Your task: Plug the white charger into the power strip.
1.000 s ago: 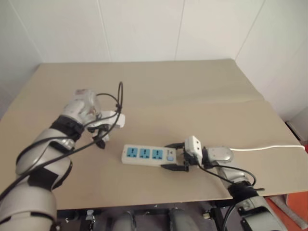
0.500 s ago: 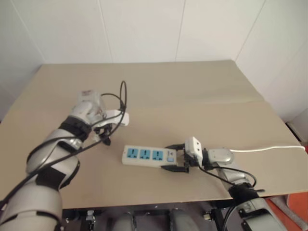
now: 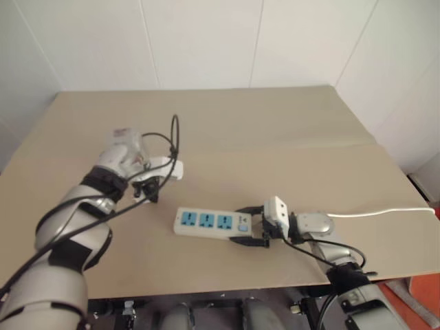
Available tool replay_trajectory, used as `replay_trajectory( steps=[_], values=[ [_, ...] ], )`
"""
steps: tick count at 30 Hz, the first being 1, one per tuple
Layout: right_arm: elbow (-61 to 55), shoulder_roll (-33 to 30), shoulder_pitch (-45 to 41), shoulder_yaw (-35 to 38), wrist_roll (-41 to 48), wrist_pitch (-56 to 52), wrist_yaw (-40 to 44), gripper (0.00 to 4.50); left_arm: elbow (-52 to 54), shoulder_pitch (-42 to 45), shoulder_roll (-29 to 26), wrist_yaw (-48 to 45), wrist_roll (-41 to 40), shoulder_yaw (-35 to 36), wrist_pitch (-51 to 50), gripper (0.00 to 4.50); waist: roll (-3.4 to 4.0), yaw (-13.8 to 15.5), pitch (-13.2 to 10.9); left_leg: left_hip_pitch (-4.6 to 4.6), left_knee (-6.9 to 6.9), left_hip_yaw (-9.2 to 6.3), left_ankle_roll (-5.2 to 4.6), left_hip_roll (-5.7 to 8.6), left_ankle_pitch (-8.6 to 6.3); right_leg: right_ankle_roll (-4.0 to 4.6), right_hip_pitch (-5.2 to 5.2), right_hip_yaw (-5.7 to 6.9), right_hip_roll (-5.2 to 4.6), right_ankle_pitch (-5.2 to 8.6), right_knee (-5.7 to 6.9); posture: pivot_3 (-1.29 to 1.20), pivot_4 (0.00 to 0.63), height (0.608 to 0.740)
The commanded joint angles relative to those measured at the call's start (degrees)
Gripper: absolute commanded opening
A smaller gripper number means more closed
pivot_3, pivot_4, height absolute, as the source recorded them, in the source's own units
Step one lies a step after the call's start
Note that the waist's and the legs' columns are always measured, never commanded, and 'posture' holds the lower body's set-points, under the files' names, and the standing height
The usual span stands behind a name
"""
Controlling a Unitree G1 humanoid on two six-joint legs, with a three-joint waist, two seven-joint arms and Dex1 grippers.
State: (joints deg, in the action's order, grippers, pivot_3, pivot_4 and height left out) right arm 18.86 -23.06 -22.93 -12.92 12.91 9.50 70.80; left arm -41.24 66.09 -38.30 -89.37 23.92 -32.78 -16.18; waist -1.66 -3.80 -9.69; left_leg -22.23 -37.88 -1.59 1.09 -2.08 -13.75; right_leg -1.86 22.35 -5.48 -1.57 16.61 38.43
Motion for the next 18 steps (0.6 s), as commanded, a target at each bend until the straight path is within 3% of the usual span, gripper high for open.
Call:
replay_trajectory(
  steps=[1,5,7,13,18],
  values=[
    [1.1,-0.9,2.7,-2.6,-3.1,-0.8,0.2,3.43,5.0,0.7,-0.1,3.0,-8.8,10.1,4.5,1.03,0.00,0.1,0.0,0.00,0.00,0.00,0.00,0.01,0.00,0.00,0.00,0.00,-0.02,0.00,0.01,0.00,0.150,0.740],
    [1.2,-0.6,2.6,-3.0,-3.2,0.0,0.4,3.43,11.0,-3.6,5.1,10.8,-24.3,26.1,10.5,1.03,-0.05,0.2,0.1,0.01,-0.01,-0.02,0.00,0.01,0.00,0.00,-0.01,0.03,-0.11,0.00,0.05,0.00,0.150,0.740],
    [1.6,-0.5,2.3,-3.3,-3.3,0.5,0.9,3.43,14.2,-5.5,7.3,13.8,-28.6,30.4,10.2,1.03,-0.05,0.2,0.1,0.03,-0.03,-0.02,0.00,0.00,0.00,0.00,-0.01,0.04,-0.14,0.00,0.11,0.00,0.150,0.740],
    [3.9,0.1,1.4,-4.2,-3.8,2.5,2.2,3.43,31.2,-16.2,11.8,16.8,-41.9,35.7,4.3,1.03,0.00,-0.1,0.2,0.08,-0.03,-0.01,0.00,0.03,0.00,0.01,-0.01,-0.02,-0.16,-0.01,0.47,0.00,0.150,0.740],
    [5.7,0.6,0.7,-4.5,-4.0,3.3,2.9,3.43,44.9,-28.1,12.8,16.7,-49.9,34.3,-0.7,1.03,0.03,-0.2,0.3,0.23,-0.04,-0.02,0.01,0.03,-0.01,0.00,-0.07,-0.06,-0.16,-0.01,0.44,0.00,0.150,0.740]
  ],
)
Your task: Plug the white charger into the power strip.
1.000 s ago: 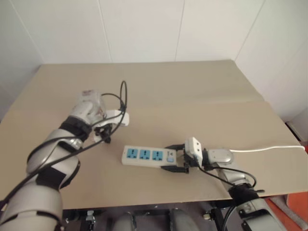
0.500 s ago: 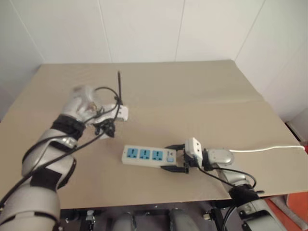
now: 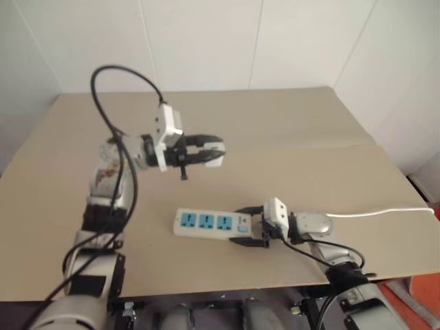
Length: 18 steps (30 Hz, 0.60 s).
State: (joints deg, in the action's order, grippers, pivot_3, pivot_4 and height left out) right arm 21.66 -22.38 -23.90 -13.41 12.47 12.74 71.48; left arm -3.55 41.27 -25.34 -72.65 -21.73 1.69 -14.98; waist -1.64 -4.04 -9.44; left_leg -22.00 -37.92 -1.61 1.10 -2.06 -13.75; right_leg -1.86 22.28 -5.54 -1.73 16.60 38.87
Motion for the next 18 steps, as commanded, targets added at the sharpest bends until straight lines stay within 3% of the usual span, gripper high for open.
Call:
replay_trajectory(
  steps=[1,6,18],
  values=[
    [3.3,-0.1,1.5,-4.1,-3.6,0.2,2.3,3.43,8.9,-5.7,-0.1,-0.4,-4.4,-1.0,-1.3,1.03,0.00,0.0,0.0,0.04,0.00,0.01,0.00,0.01,0.00,0.00,-0.03,0.00,0.00,0.00,-0.03,0.00,0.150,0.740],
    [4.2,0.0,1.1,-4.1,-3.8,0.9,2.5,3.43,8.0,-12.2,-2.7,-3.1,2.4,-7.4,8.4,1.03,0.03,0.1,0.1,0.24,0.00,0.06,0.01,0.03,0.00,0.01,-0.19,-0.02,0.04,0.00,-0.11,0.00,0.150,0.740],
    [4.0,-0.6,1.3,-4.2,-3.9,1.0,2.6,3.43,2.6,-13.3,2.1,-1.9,1.9,-11.4,11.9,1.03,0.03,0.1,0.1,0.26,-0.01,0.07,0.00,0.01,0.01,0.02,-0.26,-0.03,0.07,0.01,-0.21,0.00,0.150,0.740]
  ],
)
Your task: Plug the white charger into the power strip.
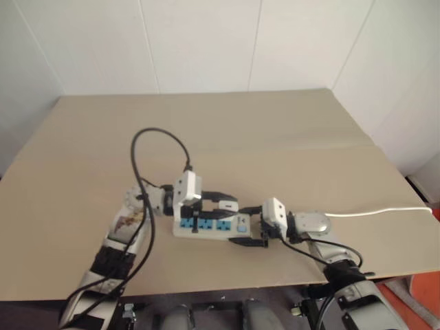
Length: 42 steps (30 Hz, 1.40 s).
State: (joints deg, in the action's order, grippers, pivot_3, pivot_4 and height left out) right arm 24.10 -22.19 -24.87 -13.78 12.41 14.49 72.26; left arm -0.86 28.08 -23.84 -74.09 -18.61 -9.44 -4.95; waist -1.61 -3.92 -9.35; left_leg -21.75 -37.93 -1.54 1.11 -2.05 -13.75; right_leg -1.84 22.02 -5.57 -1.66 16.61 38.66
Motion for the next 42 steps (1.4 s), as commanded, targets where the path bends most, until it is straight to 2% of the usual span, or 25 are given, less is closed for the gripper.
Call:
replay_trajectory(
  steps=[1,8,16,42],
  values=[
    [1.5,-0.8,2.3,-3.8,-3.9,-0.8,1.7,3.43,-0.5,0.0,0.9,-0.2,-1.1,-0.3,2.0,1.03,0.00,0.0,0.0,0.00,0.00,0.00,0.00,0.00,0.00,0.00,0.00,0.00,0.00,0.00,0.00,0.00,0.150,0.740],
    [1.1,-1.0,2.5,-3.8,-3.9,-0.9,1.6,3.43,-2.3,-0.3,2.0,-0.9,-1.4,-0.6,3.6,1.03,0.00,0.0,0.0,-0.05,0.00,-0.01,0.00,0.00,0.00,0.00,0.00,0.01,0.00,0.00,-0.08,0.00,0.150,0.740],
    [0.9,-1.3,2.8,-3.7,-4.0,-0.9,1.6,3.43,-1.7,-1.7,2.4,-1.0,-4.6,0.2,1.0,1.03,0.01,0.1,0.0,-0.06,0.01,-0.02,0.00,0.00,0.00,0.00,0.00,0.01,0.00,0.00,-0.11,0.00,0.150,0.740],
    [-0.8,-2.1,3.8,-3.7,-3.9,-1.7,1.3,3.43,-7.6,-0.3,2.1,-3.0,-3.3,-0.1,4.4,1.03,0.02,0.3,0.0,-0.15,0.01,-0.02,0.00,0.01,0.00,0.00,0.00,0.02,-0.01,0.00,-0.24,0.00,0.150,0.740]
  ],
)
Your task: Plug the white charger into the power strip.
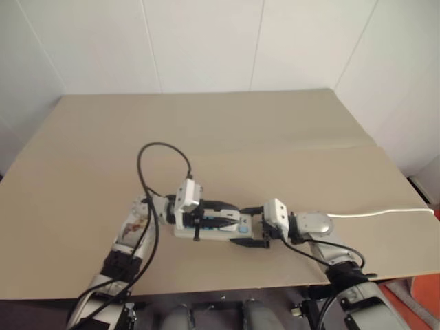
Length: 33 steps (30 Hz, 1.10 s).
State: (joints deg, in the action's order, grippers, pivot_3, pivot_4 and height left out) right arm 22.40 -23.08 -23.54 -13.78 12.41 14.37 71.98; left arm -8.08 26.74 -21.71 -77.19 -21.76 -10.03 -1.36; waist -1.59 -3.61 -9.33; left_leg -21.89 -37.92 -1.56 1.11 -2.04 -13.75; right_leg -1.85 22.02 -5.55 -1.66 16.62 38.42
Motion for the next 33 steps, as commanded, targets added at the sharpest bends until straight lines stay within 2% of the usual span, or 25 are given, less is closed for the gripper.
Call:
replay_trajectory(
  steps=[1,33],
  values=[
    [0.9,-1.2,2.4,-3.8,-3.8,-1.7,1.6,3.43,-0.3,1.1,-0.1,0.0,-0.2,0.5,0.8,1.03,0.00,0.0,0.0,0.00,0.00,0.00,0.00,0.00,0.00,0.00,0.00,0.00,0.00,0.00,-0.01,0.00,0.150,0.740],
    [-0.6,-2.1,3.2,-3.9,-3.8,-2.5,1.6,3.43,-1.1,-1.2,-2.0,-2.9,1.0,-0.7,2.8,1.03,0.01,0.0,0.0,-0.12,0.07,0.00,-0.05,-0.01,-0.03,0.00,0.01,0.01,-0.01,0.00,-0.32,0.00,0.150,0.740]
  ],
)
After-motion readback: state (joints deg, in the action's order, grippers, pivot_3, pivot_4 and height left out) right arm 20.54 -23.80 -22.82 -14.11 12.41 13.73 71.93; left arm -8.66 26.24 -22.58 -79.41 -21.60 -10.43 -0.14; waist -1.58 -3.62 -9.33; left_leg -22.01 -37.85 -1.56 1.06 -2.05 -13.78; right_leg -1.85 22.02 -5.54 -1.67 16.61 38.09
